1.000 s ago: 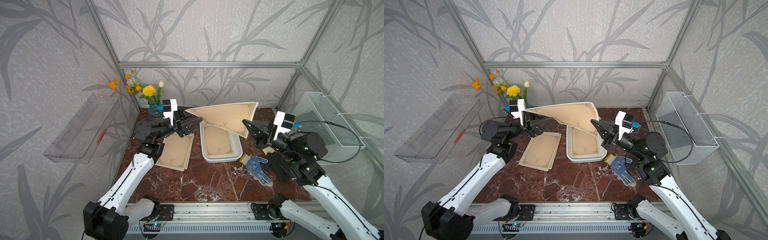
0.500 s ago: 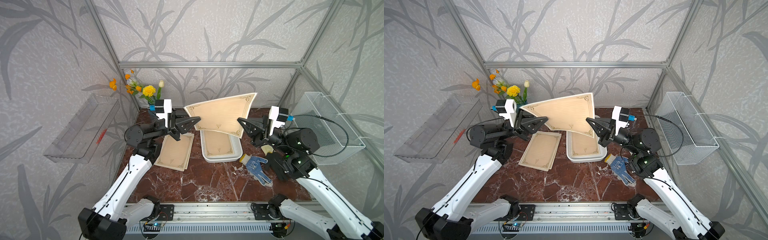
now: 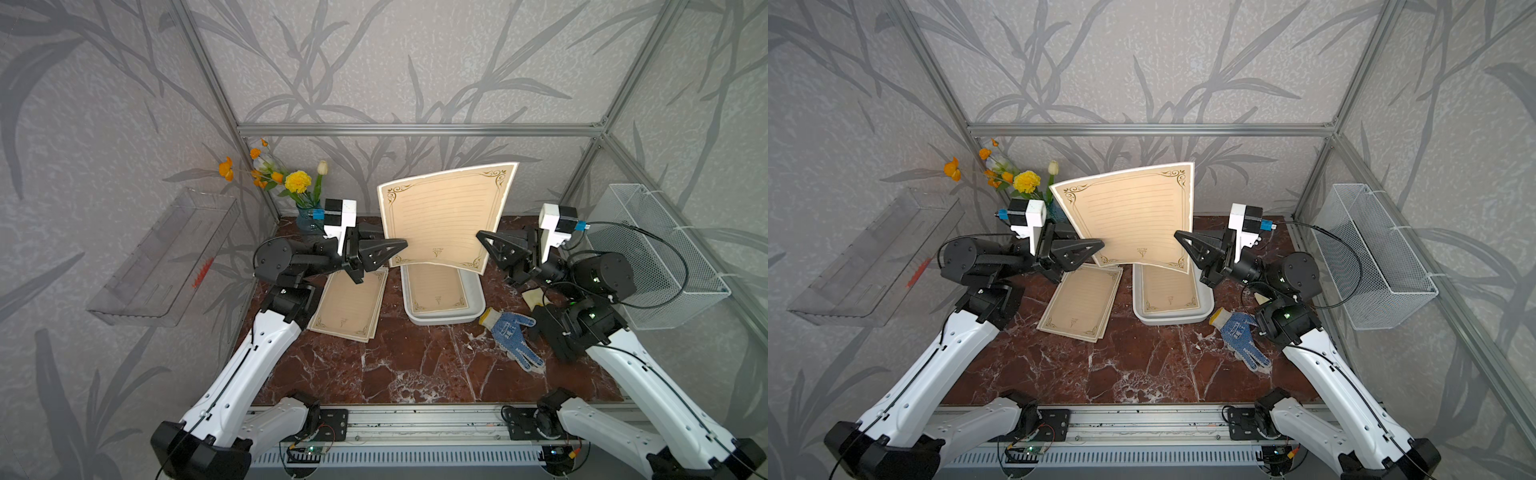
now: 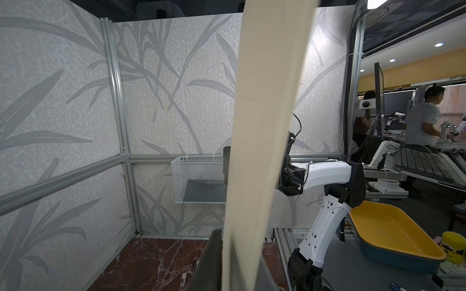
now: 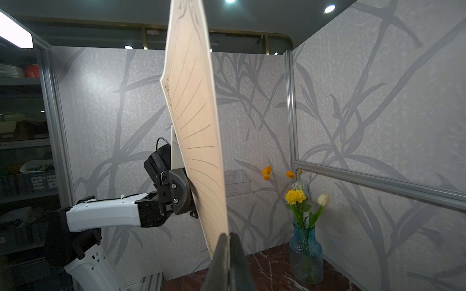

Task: Take out the stationery paper from the storage box
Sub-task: Pick up the stationery paper from the storage box.

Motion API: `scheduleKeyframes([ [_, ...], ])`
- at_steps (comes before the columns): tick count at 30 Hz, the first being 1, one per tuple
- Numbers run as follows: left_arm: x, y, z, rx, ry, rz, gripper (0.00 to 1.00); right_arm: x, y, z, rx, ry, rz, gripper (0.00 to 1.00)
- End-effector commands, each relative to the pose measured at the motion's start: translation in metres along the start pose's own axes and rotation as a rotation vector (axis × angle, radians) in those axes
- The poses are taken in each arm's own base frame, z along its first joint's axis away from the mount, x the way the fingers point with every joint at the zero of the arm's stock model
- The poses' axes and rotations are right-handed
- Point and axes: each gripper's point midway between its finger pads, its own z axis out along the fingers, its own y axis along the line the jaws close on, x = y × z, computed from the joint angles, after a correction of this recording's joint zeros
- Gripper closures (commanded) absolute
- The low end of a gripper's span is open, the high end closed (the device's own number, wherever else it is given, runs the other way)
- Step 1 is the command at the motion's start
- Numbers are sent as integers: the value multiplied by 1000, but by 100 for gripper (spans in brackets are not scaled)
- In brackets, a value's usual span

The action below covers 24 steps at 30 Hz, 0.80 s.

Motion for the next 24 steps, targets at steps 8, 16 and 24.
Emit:
scheduleKeyframes([
  [8,-4,-8,1,28,21,40,100,-3,11,-4,-32,17,-41,100],
  [16,11,-5,0,16,118,6,100,0,-9,-7,89,17,-46,42],
  [24,39,26,-24,-66,228,-138,100,5,-23,-7,155,31,-24,27],
])
